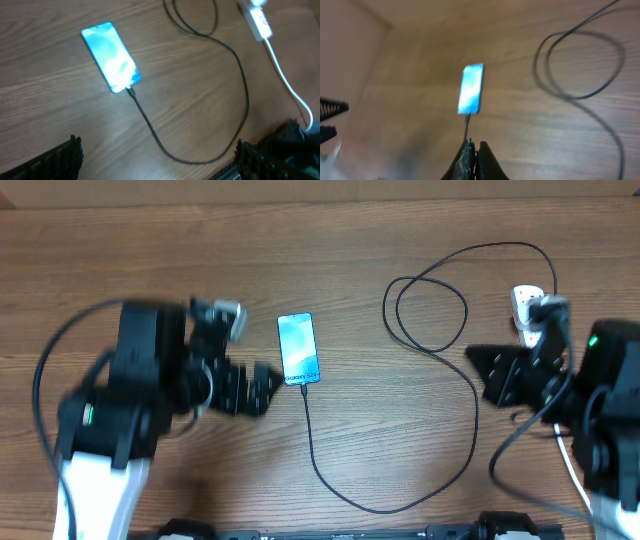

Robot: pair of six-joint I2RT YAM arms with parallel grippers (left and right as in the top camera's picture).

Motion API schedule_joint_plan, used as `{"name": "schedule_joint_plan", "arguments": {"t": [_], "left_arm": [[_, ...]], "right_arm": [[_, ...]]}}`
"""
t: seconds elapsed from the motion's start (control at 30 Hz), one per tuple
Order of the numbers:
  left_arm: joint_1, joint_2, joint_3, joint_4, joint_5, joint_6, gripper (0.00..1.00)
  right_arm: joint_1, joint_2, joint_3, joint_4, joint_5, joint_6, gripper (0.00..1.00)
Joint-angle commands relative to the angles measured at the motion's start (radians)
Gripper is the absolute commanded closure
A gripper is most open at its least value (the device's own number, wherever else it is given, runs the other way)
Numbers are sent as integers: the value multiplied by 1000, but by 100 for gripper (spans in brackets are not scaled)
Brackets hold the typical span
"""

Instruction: Plug charger to phone and switch on socket

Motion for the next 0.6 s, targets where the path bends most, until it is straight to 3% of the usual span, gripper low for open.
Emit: {"name": "schedule_joint_plan", "arguments": {"t": [0.0,0.03,0.1,0.13,0.3,0.57], "left_arm": [[-32,-166,-150,8,13,33,0],[-36,-202,-181,13,12,27,0],[-38,-296,-257,26,12,7,0],[-38,-367,-309,37,6,-20,0],[-38,-460,-371,22,-132,-156,1],[-38,-457,-375,-29,-129,-195,0]], "right_arm": [[54,-65,-81,-3,-8,-41,96],[61,-78,-101,-1,-8,-41,96],[72,-106,-154,-1,-8,-40,44],[72,-117,-191,-3,-8,-31,0],[72,-101,-223,-38,-8,-29,0],[72,-59,-223,-43,11,-30,0]]}}
